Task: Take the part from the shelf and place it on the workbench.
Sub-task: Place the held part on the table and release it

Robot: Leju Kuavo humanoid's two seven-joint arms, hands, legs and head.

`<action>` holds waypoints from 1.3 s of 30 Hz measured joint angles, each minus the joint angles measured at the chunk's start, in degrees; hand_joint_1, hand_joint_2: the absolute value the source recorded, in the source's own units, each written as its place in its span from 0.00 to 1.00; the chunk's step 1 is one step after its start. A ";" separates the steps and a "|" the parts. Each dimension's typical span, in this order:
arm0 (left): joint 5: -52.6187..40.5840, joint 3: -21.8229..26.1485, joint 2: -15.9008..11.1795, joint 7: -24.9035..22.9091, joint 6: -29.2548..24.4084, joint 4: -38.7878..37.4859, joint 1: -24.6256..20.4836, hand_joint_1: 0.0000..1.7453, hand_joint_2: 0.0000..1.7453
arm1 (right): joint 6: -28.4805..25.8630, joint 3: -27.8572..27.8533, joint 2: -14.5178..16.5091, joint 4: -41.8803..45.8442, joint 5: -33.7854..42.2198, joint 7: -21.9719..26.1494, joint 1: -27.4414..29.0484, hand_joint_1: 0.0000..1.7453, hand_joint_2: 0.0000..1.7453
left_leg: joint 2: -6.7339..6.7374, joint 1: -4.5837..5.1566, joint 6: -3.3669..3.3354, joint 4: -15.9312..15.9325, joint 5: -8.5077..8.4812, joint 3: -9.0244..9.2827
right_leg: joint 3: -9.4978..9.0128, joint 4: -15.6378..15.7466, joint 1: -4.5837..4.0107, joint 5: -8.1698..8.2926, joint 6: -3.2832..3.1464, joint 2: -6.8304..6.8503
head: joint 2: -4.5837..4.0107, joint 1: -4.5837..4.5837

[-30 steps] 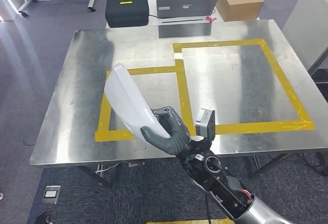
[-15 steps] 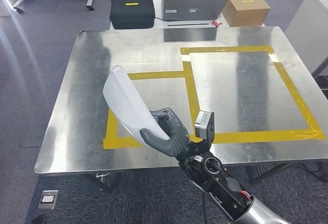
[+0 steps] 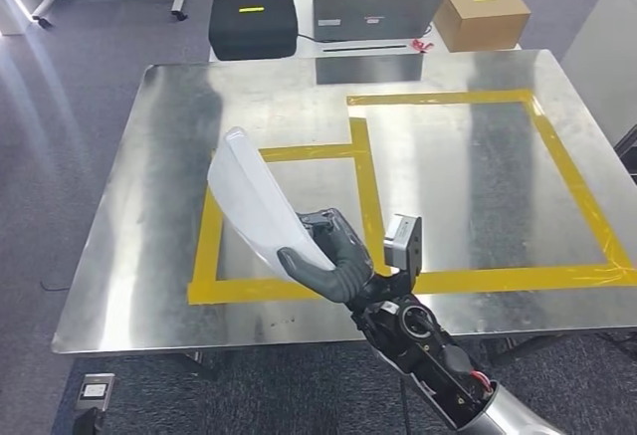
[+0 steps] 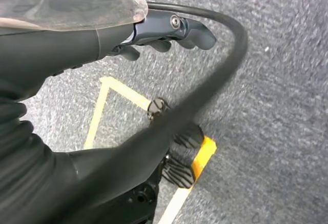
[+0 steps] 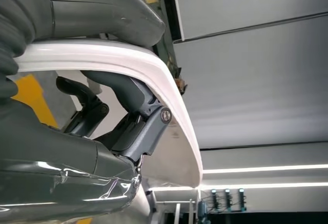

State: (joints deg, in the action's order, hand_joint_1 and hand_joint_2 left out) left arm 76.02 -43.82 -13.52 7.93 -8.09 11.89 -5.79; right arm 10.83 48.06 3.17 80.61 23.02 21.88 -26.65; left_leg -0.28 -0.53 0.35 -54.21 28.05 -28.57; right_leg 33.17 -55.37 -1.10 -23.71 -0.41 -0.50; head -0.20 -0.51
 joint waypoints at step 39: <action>-0.88 0.00 -0.14 0.14 1.16 0.00 -0.03 0.00 1.00 | -26.88 3.43 5.39 -16.02 -45.24 -13.80 -10.62 1.00 1.00 | -0.04 0.18 0.51 0.49 -0.26 0.26 | -0.14 0.00 0.18 0.07 -0.49 0.11 | 0.00 0.68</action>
State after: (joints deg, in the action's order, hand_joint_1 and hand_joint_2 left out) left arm 75.14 -43.82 -13.66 8.07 -6.93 11.89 -5.82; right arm -16.06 51.49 8.56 64.59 -22.23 8.08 -37.27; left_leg -0.32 -0.35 0.86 -53.71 27.79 -28.31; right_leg 33.03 -55.37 -0.92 -23.63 -0.89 -0.39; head -0.20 0.17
